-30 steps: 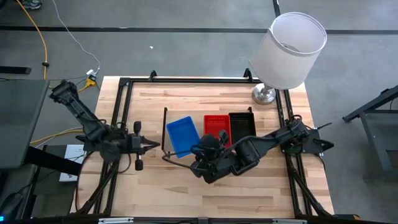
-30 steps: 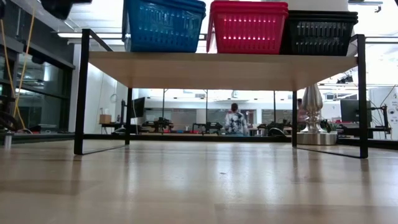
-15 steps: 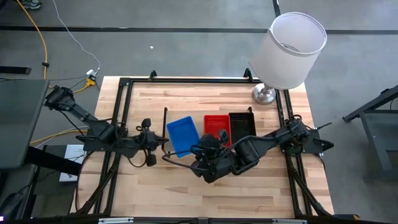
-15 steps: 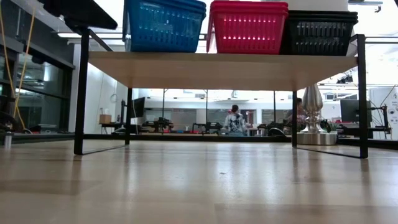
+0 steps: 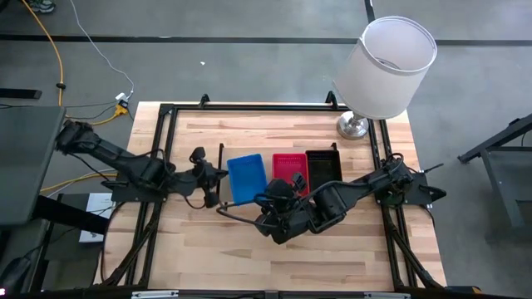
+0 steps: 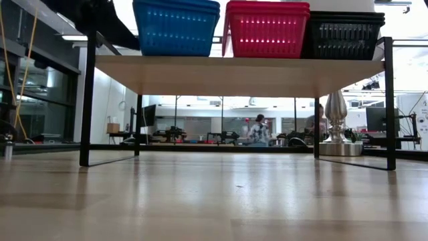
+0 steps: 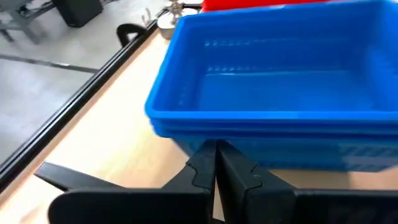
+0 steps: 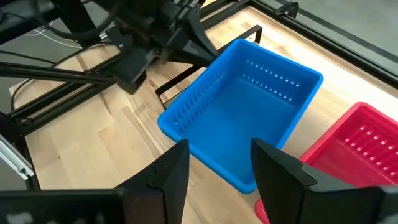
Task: Stack baskets on shelf by color
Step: Stack the blue bin on the blue bins on the shelf, then adjust the stacked black bins on the shelf
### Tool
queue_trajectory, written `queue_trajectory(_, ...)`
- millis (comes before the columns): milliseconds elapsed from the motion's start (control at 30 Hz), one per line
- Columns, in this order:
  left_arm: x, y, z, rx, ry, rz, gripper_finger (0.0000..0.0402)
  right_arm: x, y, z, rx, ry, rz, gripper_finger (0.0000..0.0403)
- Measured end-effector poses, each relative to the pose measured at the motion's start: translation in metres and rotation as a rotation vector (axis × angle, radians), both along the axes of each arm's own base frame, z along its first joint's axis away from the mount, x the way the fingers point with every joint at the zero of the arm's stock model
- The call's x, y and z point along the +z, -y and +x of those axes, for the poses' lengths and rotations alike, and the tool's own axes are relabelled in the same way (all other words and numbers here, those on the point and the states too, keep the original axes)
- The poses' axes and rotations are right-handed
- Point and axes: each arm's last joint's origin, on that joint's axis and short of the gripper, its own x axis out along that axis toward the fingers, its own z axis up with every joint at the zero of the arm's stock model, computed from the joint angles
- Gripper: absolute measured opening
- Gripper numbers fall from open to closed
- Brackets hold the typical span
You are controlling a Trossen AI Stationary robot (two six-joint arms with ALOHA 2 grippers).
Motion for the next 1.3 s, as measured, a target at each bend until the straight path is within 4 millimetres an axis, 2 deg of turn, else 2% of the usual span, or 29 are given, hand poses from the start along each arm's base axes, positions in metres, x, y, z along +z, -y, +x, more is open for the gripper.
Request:
queue_trajectory(333,-0.006,-0.018,0.014,0.048,-0.037,0.064,0.0000,0.000,0.000,0.000,0.004,-0.003,-0.006,0.0158)
queue_trajectory(533,-0.007,-0.025,0.026,0.017,-0.014,0.075,0.0000,0.000,0.000,0.000,0.004,-0.003,-0.006,0.0158)
queue_trajectory(700,-0.008,-0.030,0.027,0.036,-0.032,0.100,0.0000,0.000,0.000,0.000,0.006,-0.004,-0.007,0.0158)
queue_trajectory(967,0.014,-0.028,0.003,0.069,0.042,0.128,0.0000,0.000,0.001,-0.002,0.073,-0.069,-0.084,0.0158)
queue_trajectory(1167,0.047,-0.028,-0.031,-0.028,0.184,0.175,0.0000,0.006,0.012,-0.028,0.036,-0.199,-0.153,0.0158)
queue_trajectory(1300,0.063,-0.027,-0.054,-0.154,0.303,0.135,0.0000,0.007,0.010,-0.050,0.007,-0.279,-0.204,0.0155)
